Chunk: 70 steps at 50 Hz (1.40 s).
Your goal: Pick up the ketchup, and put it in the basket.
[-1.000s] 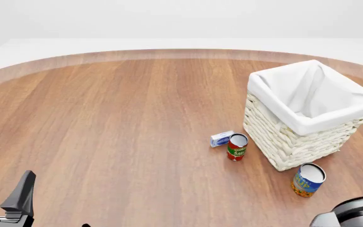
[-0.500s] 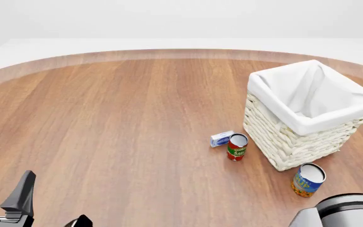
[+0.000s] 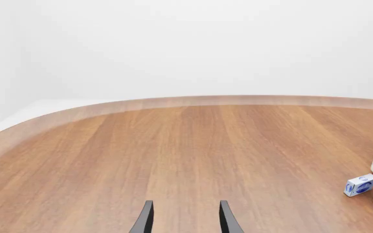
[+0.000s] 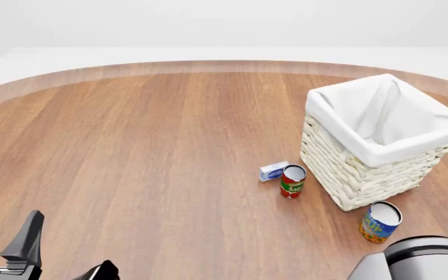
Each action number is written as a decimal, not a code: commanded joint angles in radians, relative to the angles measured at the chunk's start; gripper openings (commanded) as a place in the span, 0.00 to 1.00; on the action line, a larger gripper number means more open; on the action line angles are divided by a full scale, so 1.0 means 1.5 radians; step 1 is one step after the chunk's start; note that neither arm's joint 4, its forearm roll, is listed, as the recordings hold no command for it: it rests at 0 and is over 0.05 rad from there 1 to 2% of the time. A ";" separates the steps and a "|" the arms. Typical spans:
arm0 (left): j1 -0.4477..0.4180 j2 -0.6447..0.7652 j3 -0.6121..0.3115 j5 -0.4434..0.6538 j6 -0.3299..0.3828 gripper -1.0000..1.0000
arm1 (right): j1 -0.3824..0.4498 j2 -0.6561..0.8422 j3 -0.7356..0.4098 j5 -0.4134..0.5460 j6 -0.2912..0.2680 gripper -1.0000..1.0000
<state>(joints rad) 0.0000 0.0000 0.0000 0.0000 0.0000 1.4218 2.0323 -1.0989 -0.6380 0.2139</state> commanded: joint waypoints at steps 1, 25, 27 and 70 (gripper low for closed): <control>0.000 0.000 0.000 0.000 0.000 1.00 | 0.011 0.013 -0.005 0.001 0.004 1.00; 0.000 0.000 0.000 0.000 0.000 1.00 | 0.001 0.067 -0.064 0.022 0.007 1.00; 0.000 0.000 0.000 0.000 0.000 1.00 | 0.000 0.077 -0.073 0.026 0.008 1.00; 0.000 0.000 0.000 0.000 0.000 1.00 | -0.025 0.069 -0.071 0.023 0.017 0.00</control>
<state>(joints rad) 0.0000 0.0000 0.0000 0.0000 0.0000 1.3930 2.1527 -1.2114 -0.6062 0.2279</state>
